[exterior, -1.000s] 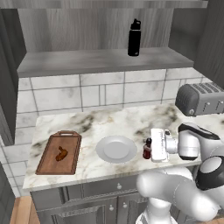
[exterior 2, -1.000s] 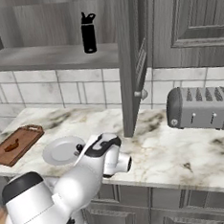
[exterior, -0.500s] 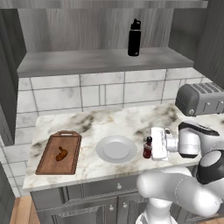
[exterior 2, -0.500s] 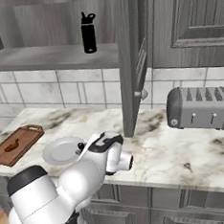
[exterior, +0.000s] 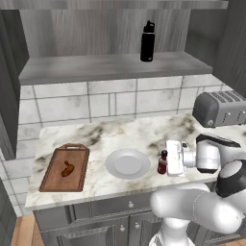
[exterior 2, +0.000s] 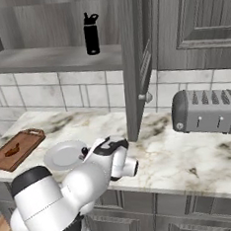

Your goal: Pick the chicken drumstick from the plate and place it on the cutting board. Then pick the condiment bottle from the cabinet and place it next to the cutting board.

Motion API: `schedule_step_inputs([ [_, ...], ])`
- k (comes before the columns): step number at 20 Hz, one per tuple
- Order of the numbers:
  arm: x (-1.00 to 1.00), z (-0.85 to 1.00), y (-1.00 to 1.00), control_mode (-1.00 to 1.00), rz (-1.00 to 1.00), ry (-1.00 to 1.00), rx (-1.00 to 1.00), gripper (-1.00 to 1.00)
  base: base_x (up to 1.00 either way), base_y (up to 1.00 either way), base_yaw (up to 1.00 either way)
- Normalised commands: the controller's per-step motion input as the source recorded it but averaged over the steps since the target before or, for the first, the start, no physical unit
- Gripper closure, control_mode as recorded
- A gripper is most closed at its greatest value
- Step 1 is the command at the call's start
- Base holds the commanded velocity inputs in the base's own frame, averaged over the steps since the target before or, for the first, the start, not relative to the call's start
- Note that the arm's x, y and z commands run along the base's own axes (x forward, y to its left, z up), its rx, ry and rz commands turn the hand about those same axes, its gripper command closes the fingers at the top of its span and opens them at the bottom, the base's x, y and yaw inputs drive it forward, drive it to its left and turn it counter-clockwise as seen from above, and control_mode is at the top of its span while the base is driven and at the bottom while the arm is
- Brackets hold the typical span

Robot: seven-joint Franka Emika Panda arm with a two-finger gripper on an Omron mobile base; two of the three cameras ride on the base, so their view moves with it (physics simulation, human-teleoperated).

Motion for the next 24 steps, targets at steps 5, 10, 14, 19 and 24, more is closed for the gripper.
schedule_step_inputs([
  [5,0.00,-0.14,-0.16,-1.00,0.00,-0.01,0.00,1.00,0.00,0.00,0.00],
  [10,0.00,-0.14,-0.16,-1.00,0.00,0.00,0.00,1.00,0.00,0.00,0.00],
  [14,0.00,-0.12,-0.14,-1.00,0.00,0.00,0.01,1.00,0.00,0.00,0.00],
  [19,0.00,-0.09,-0.10,-1.00,0.00,0.00,0.00,1.00,0.00,0.00,0.00],
  [24,0.00,-0.01,-0.11,-1.00,0.00,0.00,0.00,1.00,0.00,0.00,0.00],
])
